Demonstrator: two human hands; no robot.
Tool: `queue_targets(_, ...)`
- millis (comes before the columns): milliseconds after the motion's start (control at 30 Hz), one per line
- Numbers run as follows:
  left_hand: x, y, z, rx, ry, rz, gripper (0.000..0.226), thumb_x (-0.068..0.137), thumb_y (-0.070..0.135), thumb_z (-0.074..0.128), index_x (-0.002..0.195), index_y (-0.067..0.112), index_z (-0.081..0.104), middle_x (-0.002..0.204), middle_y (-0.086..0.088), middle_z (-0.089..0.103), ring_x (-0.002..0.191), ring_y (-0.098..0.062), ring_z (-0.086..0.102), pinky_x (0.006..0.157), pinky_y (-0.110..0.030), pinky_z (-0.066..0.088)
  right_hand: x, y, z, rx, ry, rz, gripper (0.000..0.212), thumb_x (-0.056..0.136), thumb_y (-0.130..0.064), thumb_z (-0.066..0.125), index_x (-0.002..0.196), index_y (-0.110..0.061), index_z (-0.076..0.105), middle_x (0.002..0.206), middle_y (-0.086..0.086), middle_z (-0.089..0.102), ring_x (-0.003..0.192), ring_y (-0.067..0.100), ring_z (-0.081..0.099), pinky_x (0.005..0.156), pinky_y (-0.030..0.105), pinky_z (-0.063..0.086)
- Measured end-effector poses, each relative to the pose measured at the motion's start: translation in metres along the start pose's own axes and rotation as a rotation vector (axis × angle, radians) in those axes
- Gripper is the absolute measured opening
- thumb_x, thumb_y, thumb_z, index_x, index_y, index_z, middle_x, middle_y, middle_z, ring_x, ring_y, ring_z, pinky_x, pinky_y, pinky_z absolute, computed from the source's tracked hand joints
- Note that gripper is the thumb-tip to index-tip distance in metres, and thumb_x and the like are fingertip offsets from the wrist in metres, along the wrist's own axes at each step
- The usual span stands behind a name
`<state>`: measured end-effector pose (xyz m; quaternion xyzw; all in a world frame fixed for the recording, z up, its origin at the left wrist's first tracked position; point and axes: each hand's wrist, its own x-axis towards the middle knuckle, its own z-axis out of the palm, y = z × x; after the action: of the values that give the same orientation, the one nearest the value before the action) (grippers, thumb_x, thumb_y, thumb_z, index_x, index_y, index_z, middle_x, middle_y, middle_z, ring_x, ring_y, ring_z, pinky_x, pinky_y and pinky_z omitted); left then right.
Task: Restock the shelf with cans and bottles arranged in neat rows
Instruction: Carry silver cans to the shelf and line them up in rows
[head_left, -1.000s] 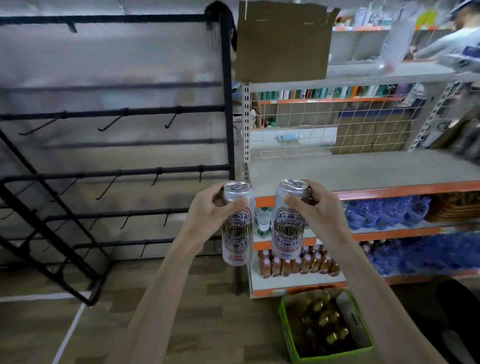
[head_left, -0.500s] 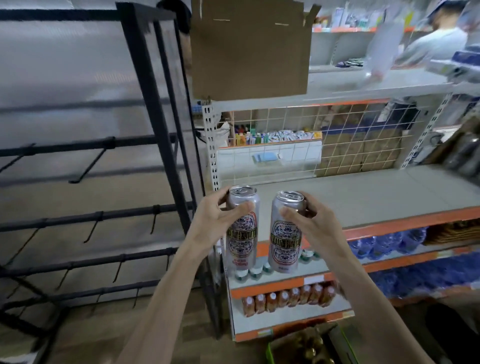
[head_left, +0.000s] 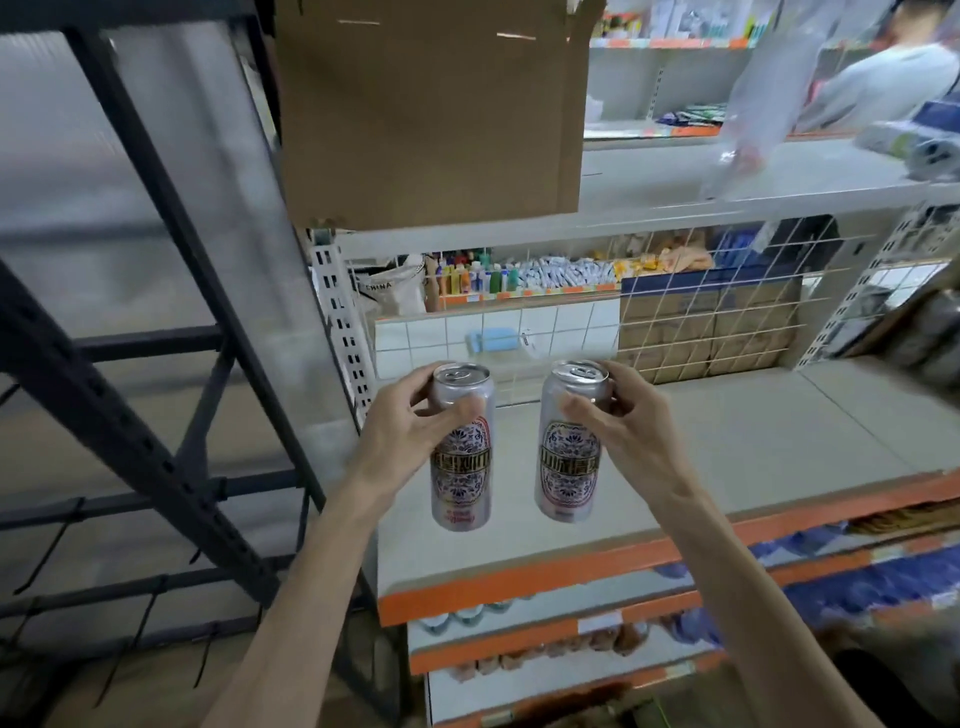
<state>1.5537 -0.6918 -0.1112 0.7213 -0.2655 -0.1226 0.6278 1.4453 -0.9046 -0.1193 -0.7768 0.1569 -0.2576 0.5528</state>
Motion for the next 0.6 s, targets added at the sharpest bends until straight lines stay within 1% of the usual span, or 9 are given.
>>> queue_targets(100,0.006,-0.004,0.013,0.016,0.039,-0.009,0.044,0.077,0.041,0.076,0.117,0.024,0.069,0.112,0.009,0.075,0.107,-0.006,0.068,0.089,-0.024,0.055,0.019,0.008,-0.010,0.008,-0.033,-0.023,0.041,0.072,-0.038,0.075,0.111,-0.026,0.069,0.098,-0.008,0.075,0.089,0.013,0.071,0.082,0.051,0.058)
queue_targets(167,0.006,-0.007,0.022,0.022,0.061,-0.032,0.040,0.080,0.036,0.076,0.118,0.024,0.069,0.113,0.009,0.074,0.108,-0.007,0.068,0.091,-0.028,0.054,0.028,0.014,-0.017,0.003,-0.045,-0.031,0.045,0.070,-0.042,0.075,0.112,-0.025,0.069,0.097,-0.009,0.075,0.088,0.012,0.071,0.080,0.049,0.059)
queue_targets(233,0.005,-0.012,0.032,0.032,0.099,-0.039,0.041,0.082,0.035,0.076,0.120,0.024,0.069,0.115,0.008,0.074,0.111,-0.009,0.067,0.094,-0.032,0.053,0.036,0.022,-0.023,0.002,-0.078,-0.041,0.047,0.070,-0.042,0.076,0.113,-0.025,0.068,0.098,-0.009,0.074,0.088,0.011,0.071,0.080,0.047,0.059)
queue_targets(300,0.002,-0.016,0.039,0.040,0.147,-0.048,0.042,0.081,0.035,0.076,0.121,0.025,0.068,0.116,0.009,0.073,0.111,-0.007,0.067,0.094,-0.030,0.052,0.044,0.030,-0.026,0.002,-0.111,-0.051,0.041,0.075,-0.031,0.079,0.113,-0.023,0.068,0.097,-0.011,0.074,0.087,0.009,0.070,0.081,0.045,0.059)
queue_targets(367,0.000,-0.020,0.043,0.035,0.187,-0.070,0.041,0.080,0.034,0.076,0.120,0.026,0.068,0.116,0.010,0.073,0.111,-0.006,0.067,0.093,-0.026,0.053,0.049,0.038,-0.026,0.005,-0.133,-0.045,0.035,0.079,-0.021,0.080,0.110,-0.028,0.066,0.092,-0.018,0.073,0.085,0.004,0.069,0.081,0.042,0.059)
queue_targets(433,0.002,-0.022,0.042,0.022,0.205,-0.085,0.038,0.079,0.033,0.077,0.116,0.031,0.067,0.115,0.010,0.074,0.111,-0.006,0.067,0.092,-0.024,0.054,0.054,0.044,-0.023,0.009,-0.147,-0.033,0.034,0.079,-0.021,0.080,0.108,-0.032,0.065,0.090,-0.022,0.072,0.085,0.002,0.068,0.082,0.040,0.059)
queue_targets(500,0.010,-0.023,0.037,0.021,0.206,-0.104,0.036,0.079,0.033,0.077,0.113,0.036,0.067,0.113,0.012,0.074,0.109,-0.006,0.067,0.090,-0.024,0.055,0.063,0.048,-0.016,0.010,-0.175,-0.022,0.034,0.079,-0.024,0.080,0.111,-0.028,0.067,0.093,-0.018,0.073,0.087,0.005,0.069,0.081,0.041,0.059)
queue_targets(533,0.015,-0.025,0.033,0.022,0.207,-0.116,0.035,0.079,0.034,0.077,0.112,0.037,0.067,0.112,0.014,0.074,0.108,-0.004,0.067,0.088,-0.023,0.055,0.068,0.048,-0.012,0.011,-0.186,-0.023,0.034,0.080,-0.025,0.079,0.112,-0.027,0.067,0.094,-0.016,0.074,0.088,0.006,0.069,0.081,0.039,0.059)
queue_targets(600,0.029,-0.029,0.023,0.005,0.201,-0.119,0.035,0.079,0.035,0.078,0.112,0.037,0.066,0.108,0.018,0.074,0.104,0.001,0.068,0.082,-0.018,0.055,0.080,0.047,0.000,0.030,-0.203,-0.035,0.030,0.080,-0.019,0.079,0.106,-0.030,0.067,0.090,-0.019,0.074,0.085,0.001,0.069,0.076,0.027,0.058)
